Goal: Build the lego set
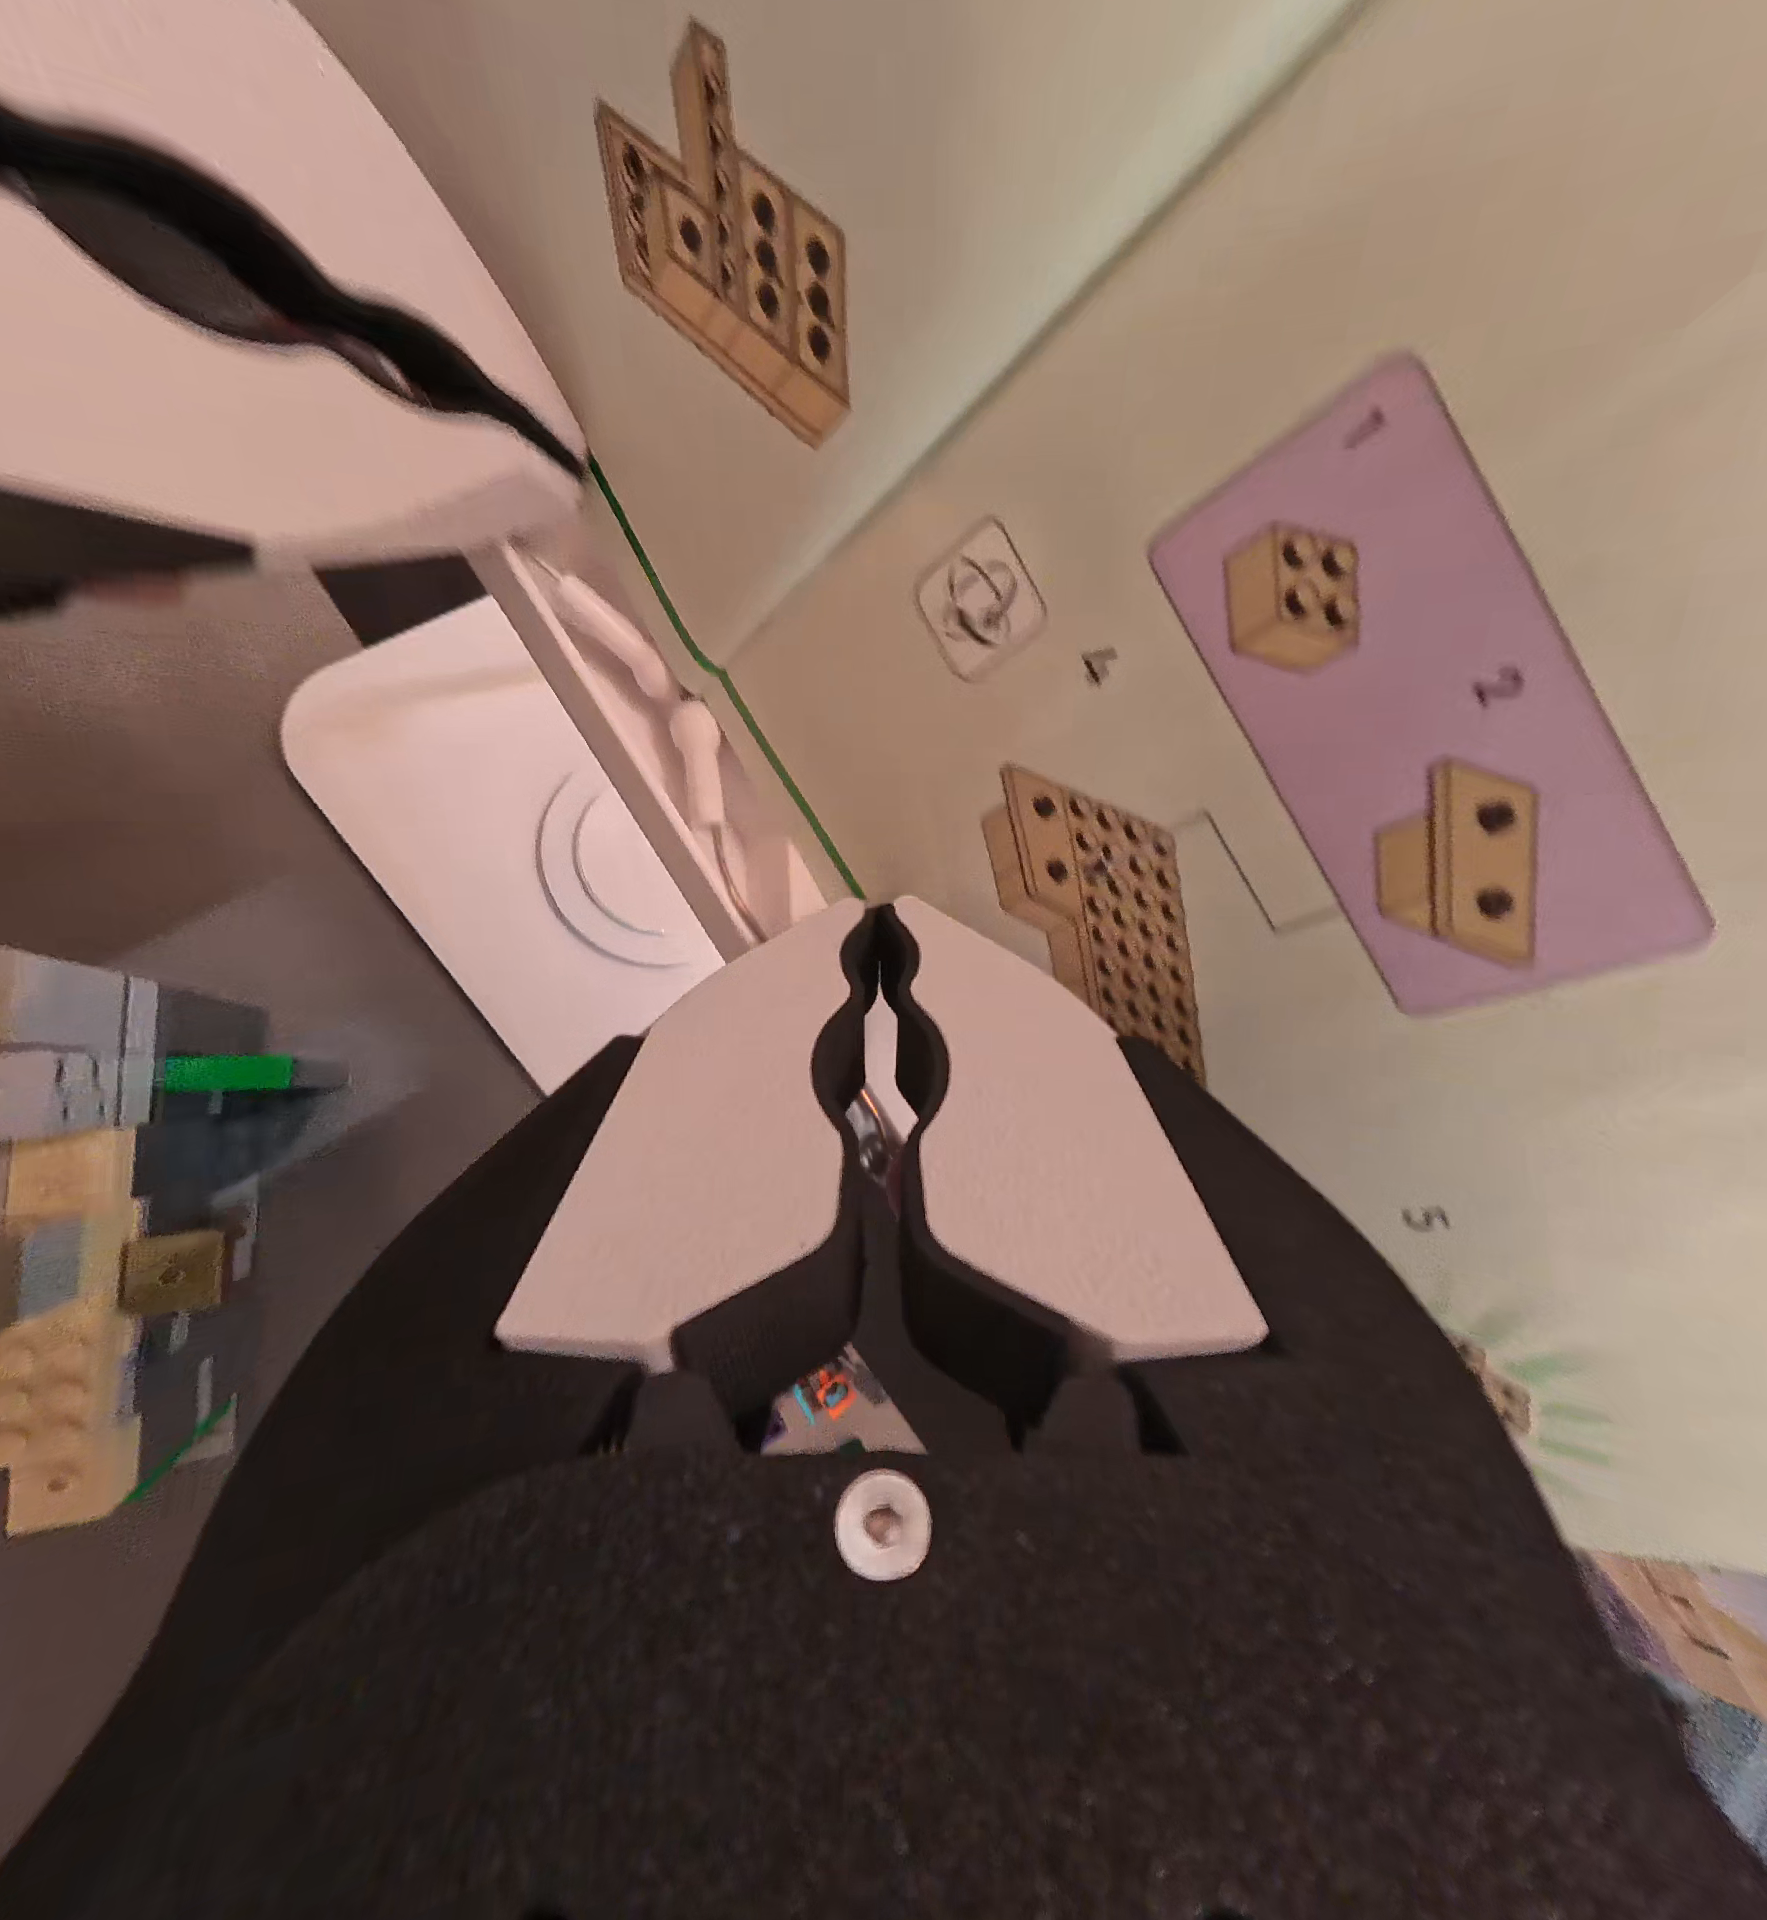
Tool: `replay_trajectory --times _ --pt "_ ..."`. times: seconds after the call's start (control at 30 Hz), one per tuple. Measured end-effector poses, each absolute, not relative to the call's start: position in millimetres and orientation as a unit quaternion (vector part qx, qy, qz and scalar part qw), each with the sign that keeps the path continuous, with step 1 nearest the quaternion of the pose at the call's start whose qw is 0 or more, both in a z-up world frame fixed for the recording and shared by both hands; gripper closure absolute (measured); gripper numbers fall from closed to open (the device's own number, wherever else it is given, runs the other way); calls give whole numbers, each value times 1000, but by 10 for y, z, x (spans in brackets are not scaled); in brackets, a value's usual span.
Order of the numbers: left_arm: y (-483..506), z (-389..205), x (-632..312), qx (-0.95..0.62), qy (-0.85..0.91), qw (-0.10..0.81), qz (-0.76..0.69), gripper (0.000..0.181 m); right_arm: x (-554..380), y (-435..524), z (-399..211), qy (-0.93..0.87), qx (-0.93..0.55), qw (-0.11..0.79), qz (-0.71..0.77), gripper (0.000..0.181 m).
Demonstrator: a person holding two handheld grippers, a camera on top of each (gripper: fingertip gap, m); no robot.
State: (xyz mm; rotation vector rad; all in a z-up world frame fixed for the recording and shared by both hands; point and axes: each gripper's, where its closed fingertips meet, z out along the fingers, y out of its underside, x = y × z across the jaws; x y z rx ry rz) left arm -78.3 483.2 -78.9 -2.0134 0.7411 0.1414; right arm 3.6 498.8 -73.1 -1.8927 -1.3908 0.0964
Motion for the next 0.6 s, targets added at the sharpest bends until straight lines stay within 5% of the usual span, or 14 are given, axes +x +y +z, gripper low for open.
replay_trajectory --times 0.6 --pt "4686 -888 -1748 -849 160 504 24 181 1050 5143 -850 -474 -765 432 65 181"
